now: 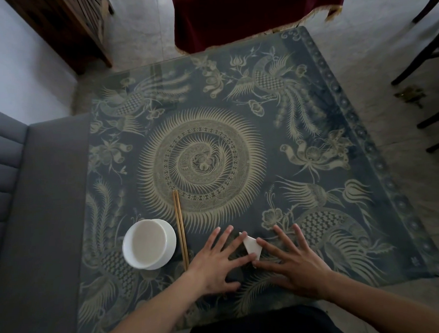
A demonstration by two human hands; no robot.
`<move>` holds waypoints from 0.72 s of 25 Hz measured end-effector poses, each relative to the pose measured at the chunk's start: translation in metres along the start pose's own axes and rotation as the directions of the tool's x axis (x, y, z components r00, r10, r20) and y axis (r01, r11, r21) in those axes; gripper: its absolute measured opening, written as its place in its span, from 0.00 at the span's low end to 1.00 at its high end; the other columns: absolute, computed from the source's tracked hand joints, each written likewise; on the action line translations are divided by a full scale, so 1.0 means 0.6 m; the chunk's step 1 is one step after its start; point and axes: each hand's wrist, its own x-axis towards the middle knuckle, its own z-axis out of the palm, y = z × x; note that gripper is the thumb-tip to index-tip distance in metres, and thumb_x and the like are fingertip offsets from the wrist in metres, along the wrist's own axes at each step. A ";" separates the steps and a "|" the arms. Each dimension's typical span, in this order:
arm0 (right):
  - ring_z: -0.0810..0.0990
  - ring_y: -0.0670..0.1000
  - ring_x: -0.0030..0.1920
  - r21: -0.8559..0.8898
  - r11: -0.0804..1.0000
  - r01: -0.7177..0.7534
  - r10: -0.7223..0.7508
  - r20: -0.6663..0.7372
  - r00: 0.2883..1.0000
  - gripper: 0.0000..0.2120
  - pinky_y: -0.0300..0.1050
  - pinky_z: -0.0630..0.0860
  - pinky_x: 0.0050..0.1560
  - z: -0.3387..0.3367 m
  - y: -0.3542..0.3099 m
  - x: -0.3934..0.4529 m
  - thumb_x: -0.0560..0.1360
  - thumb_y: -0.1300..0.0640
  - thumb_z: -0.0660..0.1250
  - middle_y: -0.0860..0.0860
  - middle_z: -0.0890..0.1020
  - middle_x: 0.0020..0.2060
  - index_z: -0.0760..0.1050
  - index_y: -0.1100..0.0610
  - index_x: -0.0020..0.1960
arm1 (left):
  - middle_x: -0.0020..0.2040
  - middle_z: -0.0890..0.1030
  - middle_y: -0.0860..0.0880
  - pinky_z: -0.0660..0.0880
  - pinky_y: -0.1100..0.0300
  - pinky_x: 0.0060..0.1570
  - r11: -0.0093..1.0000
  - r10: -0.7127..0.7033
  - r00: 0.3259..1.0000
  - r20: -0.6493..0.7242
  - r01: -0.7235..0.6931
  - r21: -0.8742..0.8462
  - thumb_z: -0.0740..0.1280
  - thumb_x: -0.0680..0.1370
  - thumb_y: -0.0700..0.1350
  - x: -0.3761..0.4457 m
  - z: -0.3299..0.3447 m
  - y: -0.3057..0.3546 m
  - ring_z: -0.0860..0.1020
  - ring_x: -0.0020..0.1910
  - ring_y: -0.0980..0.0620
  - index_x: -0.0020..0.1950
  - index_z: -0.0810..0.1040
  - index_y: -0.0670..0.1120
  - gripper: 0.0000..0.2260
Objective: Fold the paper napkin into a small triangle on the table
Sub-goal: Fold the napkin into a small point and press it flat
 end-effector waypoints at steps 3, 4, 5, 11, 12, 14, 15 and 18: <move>0.52 0.70 0.74 -0.002 1.000 0.018 -0.018 0.004 1.000 0.29 0.80 0.53 0.62 -0.002 0.006 0.001 0.76 0.30 0.53 0.51 0.57 0.78 0.54 0.34 0.75 | 0.78 0.31 0.46 0.34 0.35 0.70 1.000 0.005 1.000 0.013 -0.005 0.004 0.59 0.75 0.67 0.001 -0.009 -0.002 0.27 0.72 0.37 0.76 0.38 0.66 0.38; 0.52 0.70 0.74 0.000 1.000 0.026 -0.026 0.008 1.000 0.29 0.80 0.53 0.61 -0.003 0.007 0.001 0.76 0.30 0.53 0.51 0.57 0.78 0.54 0.34 0.75 | 0.77 0.31 0.45 0.34 0.35 0.70 1.000 0.012 1.000 0.019 -0.012 0.010 0.59 0.75 0.67 0.001 -0.011 -0.003 0.27 0.72 0.36 0.76 0.38 0.66 0.38; 0.51 0.70 0.74 0.001 1.000 0.031 -0.031 0.013 0.999 0.30 0.80 0.53 0.61 -0.003 0.008 0.001 0.75 0.30 0.54 0.51 0.56 0.78 0.54 0.34 0.75 | 0.77 0.31 0.45 0.33 0.35 0.70 1.000 0.017 1.000 0.024 -0.017 0.019 0.59 0.75 0.66 0.000 -0.013 -0.004 0.27 0.72 0.36 0.76 0.38 0.66 0.38; 0.49 0.70 0.74 0.022 0.999 0.027 -0.028 0.013 1.000 0.32 0.83 0.53 0.61 0.002 0.007 0.001 0.74 0.30 0.56 0.51 0.53 0.78 0.53 0.34 0.75 | 0.77 0.30 0.43 0.34 0.35 0.71 0.999 0.025 0.999 0.041 -0.027 0.028 0.59 0.75 0.67 0.001 -0.016 -0.004 0.27 0.71 0.34 0.76 0.38 0.66 0.37; 0.49 0.70 0.74 0.022 0.999 0.028 -0.028 0.015 0.999 0.32 0.83 0.53 0.60 0.001 0.006 0.001 0.74 0.30 0.56 0.51 0.53 0.78 0.53 0.34 0.75 | 0.77 0.30 0.44 0.35 0.35 0.70 0.999 0.022 0.999 0.046 -0.023 0.028 0.59 0.75 0.67 0.002 -0.015 -0.003 0.27 0.71 0.34 0.76 0.37 0.66 0.37; 0.50 0.70 0.74 0.016 1.000 0.022 -0.023 0.021 1.000 0.32 0.83 0.54 0.60 0.001 0.005 0.001 0.74 0.30 0.56 0.51 0.54 0.78 0.53 0.34 0.75 | 0.77 0.29 0.45 0.35 0.32 0.69 1.000 0.007 0.999 0.054 -0.008 0.027 0.59 0.75 0.67 0.001 -0.012 -0.003 0.27 0.72 0.35 0.75 0.36 0.66 0.38; 0.50 0.70 0.74 0.017 1.000 0.021 -0.021 0.015 1.000 0.32 0.83 0.54 0.60 0.002 0.006 0.001 0.74 0.30 0.56 0.51 0.54 0.78 0.52 0.34 0.76 | 0.76 0.29 0.46 0.35 0.31 0.69 1.000 0.001 0.998 0.056 -0.002 0.023 0.59 0.75 0.67 0.001 -0.011 -0.004 0.27 0.72 0.36 0.75 0.36 0.66 0.38; 0.48 0.69 0.75 0.035 0.999 0.020 -0.020 -0.006 1.000 0.32 0.82 0.53 0.61 0.008 0.003 -0.002 0.75 0.31 0.56 0.51 0.52 0.79 0.50 0.35 0.76 | 0.76 0.28 0.47 0.35 0.30 0.67 1.000 -0.004 0.998 0.058 0.004 0.004 0.59 0.75 0.67 0.002 -0.008 -0.003 0.27 0.72 0.37 0.75 0.37 0.67 0.38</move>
